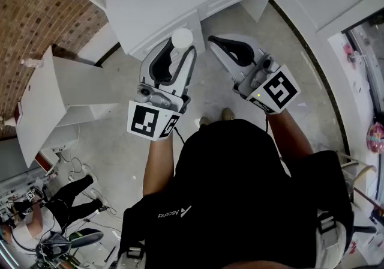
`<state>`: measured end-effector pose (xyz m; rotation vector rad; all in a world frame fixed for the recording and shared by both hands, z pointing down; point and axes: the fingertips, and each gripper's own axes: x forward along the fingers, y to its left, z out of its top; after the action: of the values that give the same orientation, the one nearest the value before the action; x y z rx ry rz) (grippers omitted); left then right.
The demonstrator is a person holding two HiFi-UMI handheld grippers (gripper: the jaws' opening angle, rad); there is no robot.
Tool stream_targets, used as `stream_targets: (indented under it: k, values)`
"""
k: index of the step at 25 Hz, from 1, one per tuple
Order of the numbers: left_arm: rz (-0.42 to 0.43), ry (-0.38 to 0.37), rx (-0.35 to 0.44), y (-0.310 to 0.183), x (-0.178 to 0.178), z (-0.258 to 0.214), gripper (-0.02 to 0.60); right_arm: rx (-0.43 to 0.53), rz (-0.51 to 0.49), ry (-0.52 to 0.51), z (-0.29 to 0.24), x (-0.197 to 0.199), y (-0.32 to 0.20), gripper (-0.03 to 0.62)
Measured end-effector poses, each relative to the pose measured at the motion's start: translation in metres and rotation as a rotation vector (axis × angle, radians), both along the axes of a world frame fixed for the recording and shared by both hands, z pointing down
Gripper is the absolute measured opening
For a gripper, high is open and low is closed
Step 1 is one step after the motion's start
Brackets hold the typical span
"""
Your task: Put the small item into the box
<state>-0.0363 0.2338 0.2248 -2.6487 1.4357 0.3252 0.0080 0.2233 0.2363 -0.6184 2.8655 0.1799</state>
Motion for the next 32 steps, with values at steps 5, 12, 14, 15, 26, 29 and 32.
stream_targets:
  k: [5,12,14,15,26,29,32]
  values:
    - [-0.005,0.001,-0.003,-0.007,0.003,0.002,0.158,-0.005,-0.012,-0.006,0.0,0.003,-0.007,0.001]
    - [-0.022,-0.004,-0.009,-0.021,0.012,0.007,0.158,-0.018,-0.018,-0.018,0.004,0.016,-0.021,0.002]
    - [-0.033,-0.005,-0.009,-0.025,0.013,0.006,0.158,-0.018,-0.018,-0.018,0.003,0.021,-0.024,0.002]
    - [-0.039,-0.006,-0.009,-0.027,0.013,0.005,0.158,-0.019,-0.019,-0.019,0.003,0.023,-0.026,0.002]
    - [-0.115,-0.037,0.007,-0.066,0.029,0.006,0.158,-0.018,-0.066,-0.016,0.012,0.056,-0.065,0.002]
    - [-0.132,-0.042,0.004,-0.074,0.026,0.005,0.158,-0.019,-0.072,-0.019,0.012,0.058,-0.073,0.002]
    - [-0.139,-0.047,0.004,-0.083,0.022,0.003,0.158,-0.019,-0.072,-0.02,0.013,0.058,-0.08,0.002]
